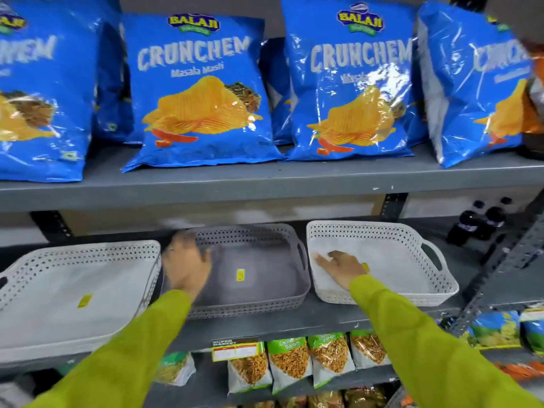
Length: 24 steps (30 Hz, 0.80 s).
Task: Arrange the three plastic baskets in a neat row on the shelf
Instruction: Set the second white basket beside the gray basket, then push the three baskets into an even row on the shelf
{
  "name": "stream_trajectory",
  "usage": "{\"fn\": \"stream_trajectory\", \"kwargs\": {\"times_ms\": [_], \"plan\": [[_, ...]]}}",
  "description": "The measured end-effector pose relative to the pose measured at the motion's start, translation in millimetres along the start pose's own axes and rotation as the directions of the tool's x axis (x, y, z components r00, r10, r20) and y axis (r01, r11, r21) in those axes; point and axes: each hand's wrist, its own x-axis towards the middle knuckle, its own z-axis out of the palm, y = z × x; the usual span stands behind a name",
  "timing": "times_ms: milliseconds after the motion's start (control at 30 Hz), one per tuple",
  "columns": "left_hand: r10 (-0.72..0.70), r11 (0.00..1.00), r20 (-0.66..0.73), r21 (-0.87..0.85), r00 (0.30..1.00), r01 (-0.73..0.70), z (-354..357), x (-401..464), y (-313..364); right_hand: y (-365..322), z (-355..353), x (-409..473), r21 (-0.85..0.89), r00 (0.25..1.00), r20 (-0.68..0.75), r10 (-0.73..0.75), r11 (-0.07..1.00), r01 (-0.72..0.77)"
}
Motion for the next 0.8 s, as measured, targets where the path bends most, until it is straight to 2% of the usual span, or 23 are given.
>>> {"fn": "stream_trajectory", "kwargs": {"times_ms": [67, 100, 133, 167, 200, 300, 400, 500, 800], "plan": [[-0.201, 0.979, 0.140, 0.007, 0.969, 0.202, -16.9, -6.4, -56.0, -21.7, 26.7, -5.3, -0.053, 0.991, 0.133, 0.023, 0.998, -0.016], [-0.285, 0.955, 0.252, -0.009, 0.925, 0.297, -21.8, -11.6, -72.7, -25.2, 35.5, -7.6, -0.080, 0.987, 0.156, 0.037, 0.997, -0.025], [-0.332, 0.933, 0.374, -0.008, 0.866, 0.361, -27.3, -19.8, -88.8, -30.0, 44.5, -9.8, -0.124, 0.988, 0.150, 0.035, 0.992, -0.016], [-0.324, 0.928, 0.490, -0.002, 0.809, 0.372, -30.7, -28.5, -98.2, -31.7, 50.7, -11.5, -0.179, 0.992, 0.118, 0.033, 0.984, -0.012], [-0.291, 0.934, 0.547, -0.016, 0.785, 0.358, -32.8, -37.3, -102.4, -31.8, 53.8, -13.7, -0.232, 0.996, 0.080, 0.025, 0.973, -0.006], [-0.229, 0.939, 0.534, -0.099, 0.814, 0.329, -37.7, -55.0, -103.1, -31.5, 56.9, -20.3, -0.275, 1.000, 0.018, -0.005, 0.962, 0.010], [-0.237, 0.948, 0.502, -0.068, 0.831, 0.312, -39.6, -57.8, -96.5, -30.5, 56.7, -25.1, -0.285, 0.999, 0.025, -0.026, 0.958, 0.032], [-0.248, 0.934, 0.486, -0.111, 0.838, 0.341, -38.3, -57.7, -91.9, -27.4, 57.1, -28.6, -0.301, 0.999, 0.026, -0.043, 0.952, 0.049], [-0.166, 0.944, 0.482, -0.176, 0.860, 0.280, -31.0, -43.0, -89.7, -24.2, 59.0, -30.9, -0.365, 0.997, -0.007, -0.077, 0.928, 0.069]]}}
